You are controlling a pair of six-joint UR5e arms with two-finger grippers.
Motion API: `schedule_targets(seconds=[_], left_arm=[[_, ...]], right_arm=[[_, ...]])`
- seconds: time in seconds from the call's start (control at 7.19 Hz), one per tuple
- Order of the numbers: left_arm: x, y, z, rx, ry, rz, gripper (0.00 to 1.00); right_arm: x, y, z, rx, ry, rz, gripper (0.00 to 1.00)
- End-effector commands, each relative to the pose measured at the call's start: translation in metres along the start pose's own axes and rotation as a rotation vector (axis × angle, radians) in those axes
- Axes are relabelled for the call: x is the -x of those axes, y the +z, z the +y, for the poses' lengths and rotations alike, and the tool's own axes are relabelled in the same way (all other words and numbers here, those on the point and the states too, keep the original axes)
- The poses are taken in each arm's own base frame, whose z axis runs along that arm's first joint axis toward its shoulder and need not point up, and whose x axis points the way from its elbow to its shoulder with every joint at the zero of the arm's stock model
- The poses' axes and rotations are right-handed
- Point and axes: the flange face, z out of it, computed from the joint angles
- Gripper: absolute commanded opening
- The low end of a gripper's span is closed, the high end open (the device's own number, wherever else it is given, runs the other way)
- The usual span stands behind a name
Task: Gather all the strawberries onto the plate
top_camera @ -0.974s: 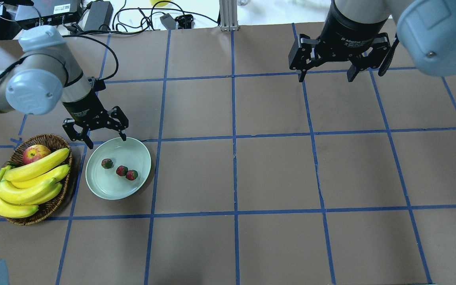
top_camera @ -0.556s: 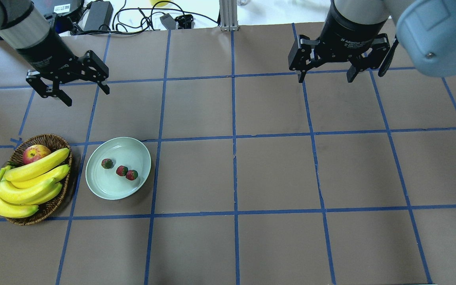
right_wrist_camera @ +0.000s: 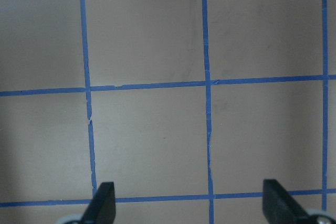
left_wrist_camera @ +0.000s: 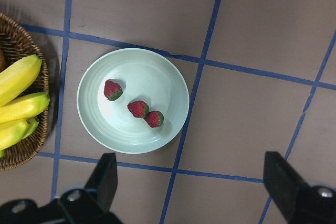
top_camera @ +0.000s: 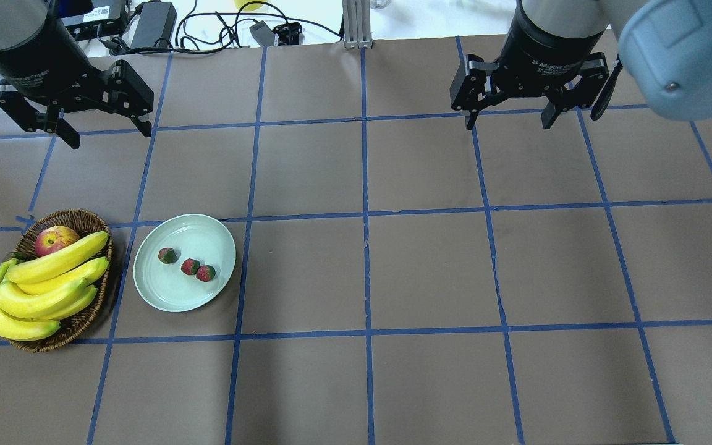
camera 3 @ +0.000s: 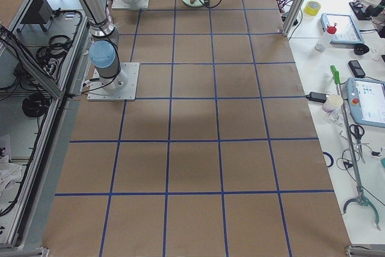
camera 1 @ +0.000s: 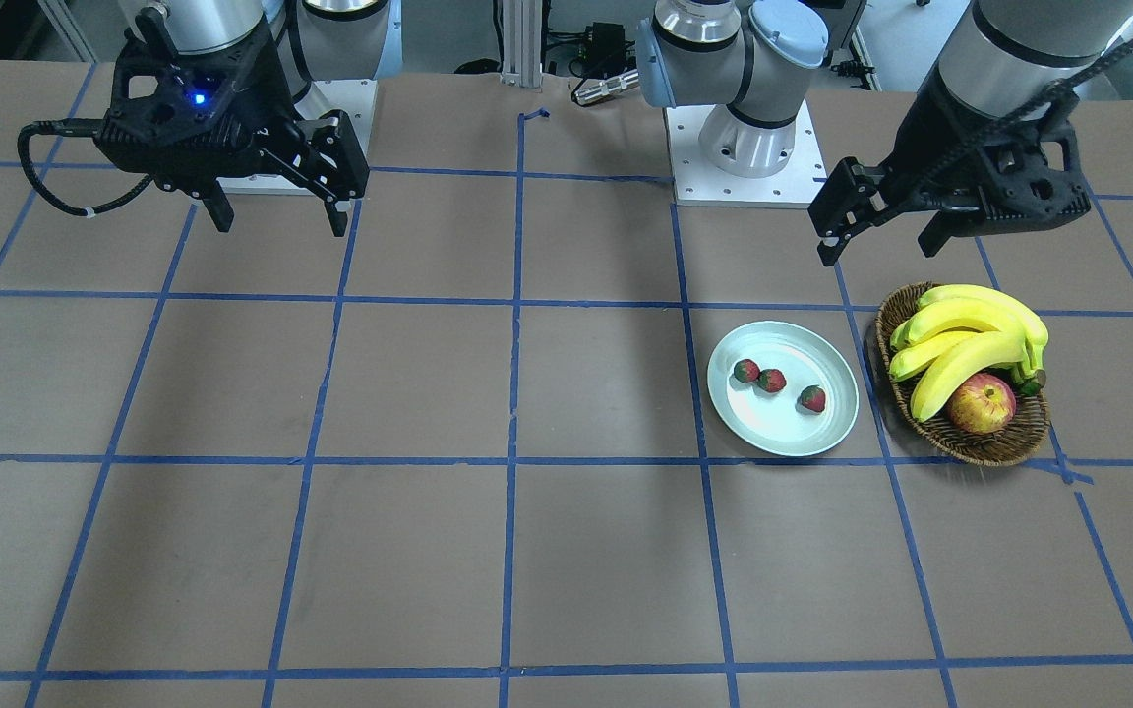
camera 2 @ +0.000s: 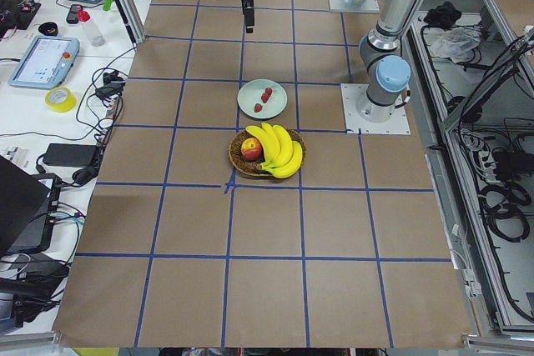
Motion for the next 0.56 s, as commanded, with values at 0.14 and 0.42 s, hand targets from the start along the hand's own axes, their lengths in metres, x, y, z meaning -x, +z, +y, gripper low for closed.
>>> schedule_targets(seconds=[0.14, 0.42], left_arm=[[-0.038, -0.013, 0.020, -0.023, 0.073, 0.034, 1.00], [-0.038, -0.016, 0.029, -0.021, 0.105, 0.035, 1.00]], right_arm=[[-0.001, 0.000, 0.000, 0.000, 0.000, 0.000, 1.00], [0.000, 0.000, 0.000, 0.000, -0.001, 0.000, 1.00]])
